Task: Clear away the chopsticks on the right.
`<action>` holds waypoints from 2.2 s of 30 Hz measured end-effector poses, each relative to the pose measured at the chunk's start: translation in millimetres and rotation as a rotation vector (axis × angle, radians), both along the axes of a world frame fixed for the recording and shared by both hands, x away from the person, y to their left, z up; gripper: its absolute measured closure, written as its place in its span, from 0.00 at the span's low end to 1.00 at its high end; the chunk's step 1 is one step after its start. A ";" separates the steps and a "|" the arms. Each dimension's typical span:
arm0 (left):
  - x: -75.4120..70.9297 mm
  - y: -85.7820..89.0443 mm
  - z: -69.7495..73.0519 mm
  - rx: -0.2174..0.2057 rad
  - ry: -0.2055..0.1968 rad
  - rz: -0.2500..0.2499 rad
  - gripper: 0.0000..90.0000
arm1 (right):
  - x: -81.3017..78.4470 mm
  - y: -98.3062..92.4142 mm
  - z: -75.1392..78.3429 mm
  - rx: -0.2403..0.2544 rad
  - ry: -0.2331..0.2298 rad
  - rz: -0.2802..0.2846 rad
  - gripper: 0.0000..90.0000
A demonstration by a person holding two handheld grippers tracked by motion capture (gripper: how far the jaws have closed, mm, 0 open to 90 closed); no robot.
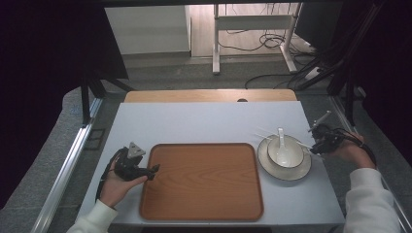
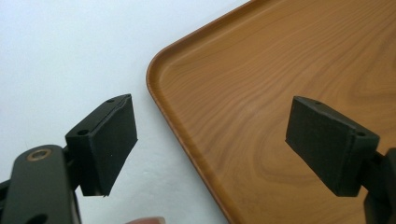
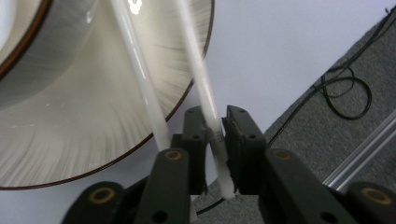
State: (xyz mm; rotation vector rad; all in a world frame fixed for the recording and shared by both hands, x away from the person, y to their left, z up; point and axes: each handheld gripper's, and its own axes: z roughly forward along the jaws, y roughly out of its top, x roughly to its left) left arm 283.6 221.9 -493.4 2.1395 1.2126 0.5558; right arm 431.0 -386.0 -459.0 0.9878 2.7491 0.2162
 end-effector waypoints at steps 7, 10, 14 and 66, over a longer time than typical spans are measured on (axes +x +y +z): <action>-0.7 0.6 0.8 -0.010 -0.009 0.007 0.18 | -2.1 -1.2 3.4 0.023 -0.046 -0.020 0.93; -0.5 1.2 1.0 -0.011 -0.010 0.008 0.18 | -2.9 -2.2 8.1 0.027 -0.081 -0.050 0.93; -0.6 1.9 1.8 -0.015 -0.012 0.011 0.18 | -5.6 -4.1 16.9 0.047 -0.110 -0.104 0.93; -4.0 3.3 10.9 -0.061 -0.042 0.016 0.18 | -91.2 152.8 66.9 0.574 -0.178 0.077 0.93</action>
